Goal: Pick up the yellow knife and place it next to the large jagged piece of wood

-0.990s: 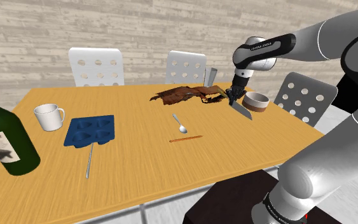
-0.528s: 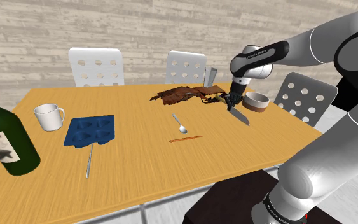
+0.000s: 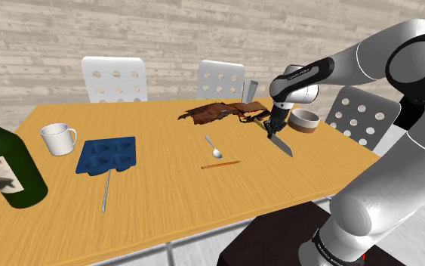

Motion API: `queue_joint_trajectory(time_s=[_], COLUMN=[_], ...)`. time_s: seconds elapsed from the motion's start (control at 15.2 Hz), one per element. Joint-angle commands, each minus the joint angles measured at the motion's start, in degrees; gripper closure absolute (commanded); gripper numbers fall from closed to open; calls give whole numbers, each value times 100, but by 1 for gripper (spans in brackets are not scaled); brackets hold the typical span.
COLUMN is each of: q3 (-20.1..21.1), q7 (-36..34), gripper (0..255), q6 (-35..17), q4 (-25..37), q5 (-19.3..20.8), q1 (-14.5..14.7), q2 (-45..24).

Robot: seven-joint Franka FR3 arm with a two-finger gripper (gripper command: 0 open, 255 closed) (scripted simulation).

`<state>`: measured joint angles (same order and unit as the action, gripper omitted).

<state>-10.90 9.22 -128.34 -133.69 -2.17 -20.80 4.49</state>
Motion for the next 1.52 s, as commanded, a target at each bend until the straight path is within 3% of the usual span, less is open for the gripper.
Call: queue_joint_trajectory(time_s=[0.0, 0.66, 0.73, 1.06, 1.32, 1.45], q3=[-3, -6, -6, -6, -6, -6], q7=[23, 61, 61, 61, -27, -27], gripper=[255, 255, 0, 0, 0, 0], q6=[-160, -378, -378, -378, 370, 371], q4=[-73, -158, -158, -158, 187, 187], q5=[-26, -69, -69, -69, 55, 55], q1=[2, 5, 5, 5, -14, -14], q2=[-86, -223, -223, -223, 190, 190])
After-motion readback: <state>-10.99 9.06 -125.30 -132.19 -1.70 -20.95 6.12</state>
